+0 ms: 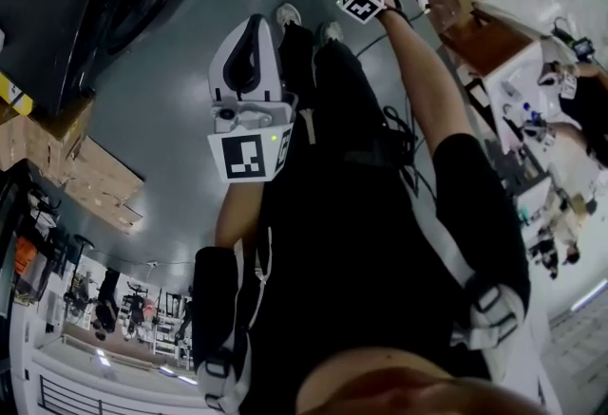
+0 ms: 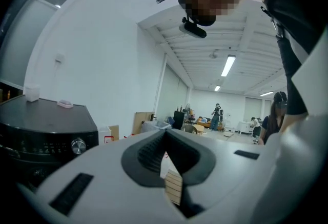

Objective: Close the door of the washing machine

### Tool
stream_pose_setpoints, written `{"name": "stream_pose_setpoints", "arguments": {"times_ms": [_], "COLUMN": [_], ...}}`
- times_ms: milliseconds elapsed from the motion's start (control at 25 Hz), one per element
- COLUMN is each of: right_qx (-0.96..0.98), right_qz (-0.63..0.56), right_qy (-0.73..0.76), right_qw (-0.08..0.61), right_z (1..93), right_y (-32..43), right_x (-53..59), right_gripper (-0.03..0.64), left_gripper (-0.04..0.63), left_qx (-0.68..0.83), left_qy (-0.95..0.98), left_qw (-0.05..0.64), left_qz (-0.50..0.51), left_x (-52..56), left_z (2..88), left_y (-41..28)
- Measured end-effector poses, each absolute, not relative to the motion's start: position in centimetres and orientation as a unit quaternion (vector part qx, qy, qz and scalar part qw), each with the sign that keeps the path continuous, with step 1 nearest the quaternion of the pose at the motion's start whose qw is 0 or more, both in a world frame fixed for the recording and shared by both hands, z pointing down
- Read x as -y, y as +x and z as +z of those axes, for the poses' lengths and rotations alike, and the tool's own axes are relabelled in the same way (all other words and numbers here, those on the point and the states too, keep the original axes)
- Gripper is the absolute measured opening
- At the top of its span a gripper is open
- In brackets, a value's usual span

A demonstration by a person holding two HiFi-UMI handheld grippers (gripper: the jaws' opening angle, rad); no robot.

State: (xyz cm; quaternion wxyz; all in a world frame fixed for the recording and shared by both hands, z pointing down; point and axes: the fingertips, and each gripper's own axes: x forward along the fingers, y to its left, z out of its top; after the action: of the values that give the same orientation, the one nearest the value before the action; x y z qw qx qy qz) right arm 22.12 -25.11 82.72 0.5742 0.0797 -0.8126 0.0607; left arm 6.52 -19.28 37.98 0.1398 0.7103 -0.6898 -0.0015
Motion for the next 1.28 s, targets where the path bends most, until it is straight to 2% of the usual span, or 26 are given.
{"name": "stream_pose_setpoints", "arguments": {"times_ms": [600,920,1280], "right_qx": [0.837,0.830,0.818], "right_qz": [0.070,0.083,0.142], "right_qy": [0.144,0.140,0.215], "right_qw": [0.523,0.533,0.515], "right_z": [82.8,82.6,83.3], "right_y": [21.0,18.4,14.5], "right_x": [18.8,13.1,6.8], "right_gripper": [0.058,0.058,0.058], "left_gripper": [0.005,0.005,0.005], "left_qx": [0.778,0.799,0.792], "left_qy": [0.618,0.590,0.597], "left_qw": [0.113,0.117,0.119], "left_qz": [-0.012,-0.024,-0.056], "left_x": [6.9,1.3,-5.5], "left_z": [37.8,37.6,38.3], "left_y": [6.6,3.2,-2.5]}}
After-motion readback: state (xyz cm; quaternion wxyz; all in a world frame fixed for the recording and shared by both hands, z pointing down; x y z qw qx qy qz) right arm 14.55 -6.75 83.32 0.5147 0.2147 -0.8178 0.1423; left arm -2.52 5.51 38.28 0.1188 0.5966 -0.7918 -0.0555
